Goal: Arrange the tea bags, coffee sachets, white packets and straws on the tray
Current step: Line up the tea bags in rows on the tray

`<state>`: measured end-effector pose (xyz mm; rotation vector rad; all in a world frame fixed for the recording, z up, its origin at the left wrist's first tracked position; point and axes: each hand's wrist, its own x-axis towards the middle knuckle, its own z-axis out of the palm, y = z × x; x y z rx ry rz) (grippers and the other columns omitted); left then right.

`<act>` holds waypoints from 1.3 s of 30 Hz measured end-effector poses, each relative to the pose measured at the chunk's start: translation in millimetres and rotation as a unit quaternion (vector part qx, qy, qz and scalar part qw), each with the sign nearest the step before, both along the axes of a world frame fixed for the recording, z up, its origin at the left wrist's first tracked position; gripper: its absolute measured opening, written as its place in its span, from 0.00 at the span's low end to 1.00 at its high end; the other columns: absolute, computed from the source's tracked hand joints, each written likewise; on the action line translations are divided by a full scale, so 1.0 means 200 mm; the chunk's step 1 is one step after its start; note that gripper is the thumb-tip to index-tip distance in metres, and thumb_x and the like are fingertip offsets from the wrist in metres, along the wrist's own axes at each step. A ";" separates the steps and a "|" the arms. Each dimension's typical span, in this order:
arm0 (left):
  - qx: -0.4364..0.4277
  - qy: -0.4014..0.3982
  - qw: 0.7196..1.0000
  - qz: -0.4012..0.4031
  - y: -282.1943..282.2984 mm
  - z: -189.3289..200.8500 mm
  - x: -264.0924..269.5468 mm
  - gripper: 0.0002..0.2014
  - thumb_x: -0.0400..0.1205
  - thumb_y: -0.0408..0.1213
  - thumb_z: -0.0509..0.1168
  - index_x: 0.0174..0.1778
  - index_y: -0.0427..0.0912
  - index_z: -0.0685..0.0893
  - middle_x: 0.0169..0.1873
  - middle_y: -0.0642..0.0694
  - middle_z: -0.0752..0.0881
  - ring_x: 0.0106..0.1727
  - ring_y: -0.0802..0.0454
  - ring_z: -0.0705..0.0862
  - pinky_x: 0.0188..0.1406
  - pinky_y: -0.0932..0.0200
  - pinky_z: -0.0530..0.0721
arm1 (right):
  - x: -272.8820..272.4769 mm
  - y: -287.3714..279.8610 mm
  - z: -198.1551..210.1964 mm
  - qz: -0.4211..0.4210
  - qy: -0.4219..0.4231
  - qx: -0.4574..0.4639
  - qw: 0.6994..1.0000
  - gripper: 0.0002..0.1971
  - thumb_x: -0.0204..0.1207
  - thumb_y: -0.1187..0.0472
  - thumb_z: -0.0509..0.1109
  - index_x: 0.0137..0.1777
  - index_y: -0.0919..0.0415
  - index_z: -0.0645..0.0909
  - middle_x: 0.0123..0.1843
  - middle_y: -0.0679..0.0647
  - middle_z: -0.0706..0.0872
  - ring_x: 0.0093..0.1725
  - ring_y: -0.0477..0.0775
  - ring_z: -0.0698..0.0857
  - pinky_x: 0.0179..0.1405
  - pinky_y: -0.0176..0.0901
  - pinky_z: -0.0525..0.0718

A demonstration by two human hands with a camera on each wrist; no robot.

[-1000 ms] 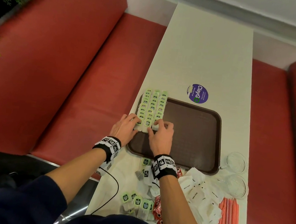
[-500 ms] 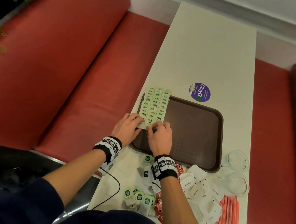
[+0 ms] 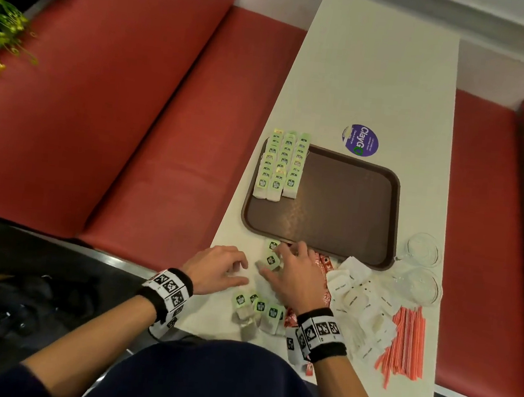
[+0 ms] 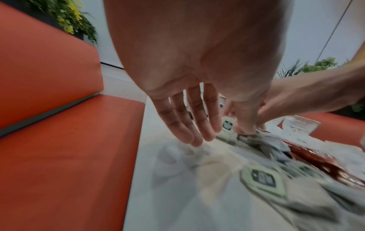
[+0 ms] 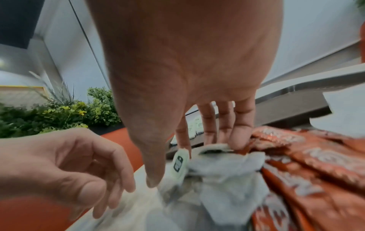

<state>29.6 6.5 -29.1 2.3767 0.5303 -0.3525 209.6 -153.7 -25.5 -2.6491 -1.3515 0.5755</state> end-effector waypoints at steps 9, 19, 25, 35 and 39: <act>0.004 0.043 0.995 -0.085 -0.20 -0.06 0.01 0.22 0.83 0.49 0.78 0.72 0.55 0.83 0.64 0.53 0.75 0.63 0.51 0.77 0.56 0.44 0.85 | -0.03 -0.02 -0.05 -0.012 0.067 0.058 0.996 0.11 0.85 0.49 0.76 0.61 0.53 0.88 0.63 0.51 0.82 0.65 0.58 0.80 0.56 0.55 0.86; 0.009 0.039 0.994 -0.104 -0.22 -0.04 0.05 0.07 0.85 0.39 0.75 0.50 0.49 0.81 0.50 0.52 0.82 0.56 0.46 0.80 0.51 0.42 0.84 | 0.00 -0.06 0.04 -0.059 0.149 0.187 0.969 0.11 0.82 0.53 0.83 0.50 0.49 0.81 0.43 0.41 0.87 0.43 0.46 0.84 0.42 0.44 0.82; -0.118 -0.026 0.992 0.041 -0.15 -0.01 0.02 0.08 0.85 0.39 0.78 0.55 0.51 0.86 0.47 0.52 0.88 0.47 0.57 0.86 0.47 0.64 0.81 | 0.05 -0.14 0.15 -0.110 0.277 0.249 0.921 0.11 0.81 0.55 0.85 0.58 0.47 0.87 0.53 0.41 0.93 0.52 0.41 0.90 0.49 0.29 0.86; -0.444 -0.105 0.838 0.300 -0.15 0.15 0.18 0.09 0.96 0.34 0.60 0.53 0.35 0.83 0.50 0.37 0.89 0.51 0.46 0.91 0.56 0.49 0.94 | 0.04 -0.13 0.24 -0.144 0.482 0.274 0.820 0.08 0.83 0.62 0.82 0.61 0.56 0.92 0.58 0.55 0.95 0.60 0.60 0.93 0.59 0.52 0.94; -0.542 -0.103 0.768 0.325 -0.19 0.18 0.25 0.12 0.94 0.35 0.55 0.63 0.33 0.80 0.61 0.29 0.88 0.58 0.40 0.88 0.65 0.31 0.91 | 0.01 -0.10 0.21 -0.167 0.480 0.289 0.811 0.08 0.84 0.65 0.80 0.61 0.56 0.93 0.60 0.54 0.95 0.58 0.55 0.94 0.57 0.47 0.93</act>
